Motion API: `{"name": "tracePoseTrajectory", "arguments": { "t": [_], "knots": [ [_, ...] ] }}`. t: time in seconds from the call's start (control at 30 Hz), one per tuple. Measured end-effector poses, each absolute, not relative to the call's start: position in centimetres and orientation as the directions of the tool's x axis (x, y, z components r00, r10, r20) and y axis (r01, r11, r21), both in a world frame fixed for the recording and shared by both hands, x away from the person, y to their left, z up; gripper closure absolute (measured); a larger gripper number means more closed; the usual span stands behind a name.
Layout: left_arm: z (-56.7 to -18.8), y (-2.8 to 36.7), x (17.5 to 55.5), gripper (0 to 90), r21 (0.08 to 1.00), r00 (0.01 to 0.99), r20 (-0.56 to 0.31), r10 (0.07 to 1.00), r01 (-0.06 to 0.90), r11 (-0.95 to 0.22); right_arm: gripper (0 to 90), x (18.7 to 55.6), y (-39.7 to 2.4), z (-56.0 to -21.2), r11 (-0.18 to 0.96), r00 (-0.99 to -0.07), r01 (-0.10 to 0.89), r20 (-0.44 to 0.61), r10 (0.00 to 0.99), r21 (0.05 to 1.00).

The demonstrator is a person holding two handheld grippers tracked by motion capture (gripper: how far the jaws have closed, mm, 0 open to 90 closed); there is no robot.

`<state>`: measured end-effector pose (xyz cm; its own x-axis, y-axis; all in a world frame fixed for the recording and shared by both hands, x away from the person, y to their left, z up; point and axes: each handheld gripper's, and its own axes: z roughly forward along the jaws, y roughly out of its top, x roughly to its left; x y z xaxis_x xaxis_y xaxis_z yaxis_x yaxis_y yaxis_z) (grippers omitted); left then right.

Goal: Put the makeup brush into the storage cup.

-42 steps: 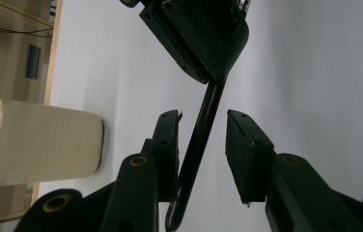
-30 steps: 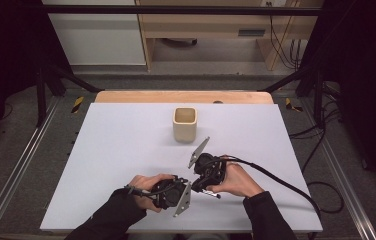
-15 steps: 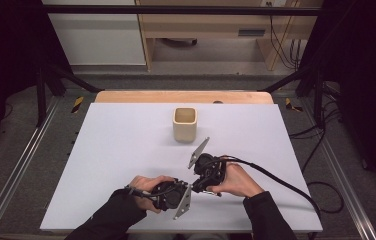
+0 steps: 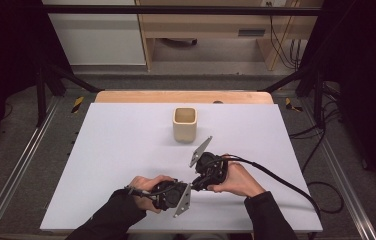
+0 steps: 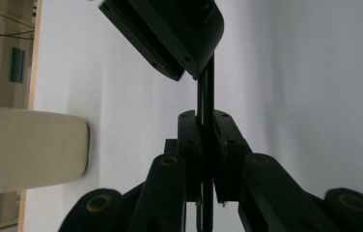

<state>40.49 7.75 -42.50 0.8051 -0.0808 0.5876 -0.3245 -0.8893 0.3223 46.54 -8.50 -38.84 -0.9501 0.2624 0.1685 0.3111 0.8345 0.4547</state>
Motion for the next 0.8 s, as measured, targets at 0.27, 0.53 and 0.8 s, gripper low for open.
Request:
{"name": "tracePoseTrajectory", "arguments": {
  "t": [0.27,0.53,0.8],
  "knots": [
    [-42.6,8.9,40.8,83.3,0.392,0.838,0.546,0.007,-0.248,-0.886,71.4,46.7,-10.0,-37.4,0.776,-0.942,0.319,0.092,0.323,0.544],
    [-42.7,10.1,41.2,83.4,0.475,0.860,0.500,0.104,-0.171,-0.863,57.1,47.1,-12.1,-36.2,0.642,-0.899,0.351,0.055,0.434,0.682],
    [-43.2,10.9,41.3,83.4,0.556,0.872,0.446,0.201,-0.094,-0.826,39.5,47.3,-14.3,-35.9,0.529,-0.838,0.359,0.016,0.545,0.769]
  ]
}}
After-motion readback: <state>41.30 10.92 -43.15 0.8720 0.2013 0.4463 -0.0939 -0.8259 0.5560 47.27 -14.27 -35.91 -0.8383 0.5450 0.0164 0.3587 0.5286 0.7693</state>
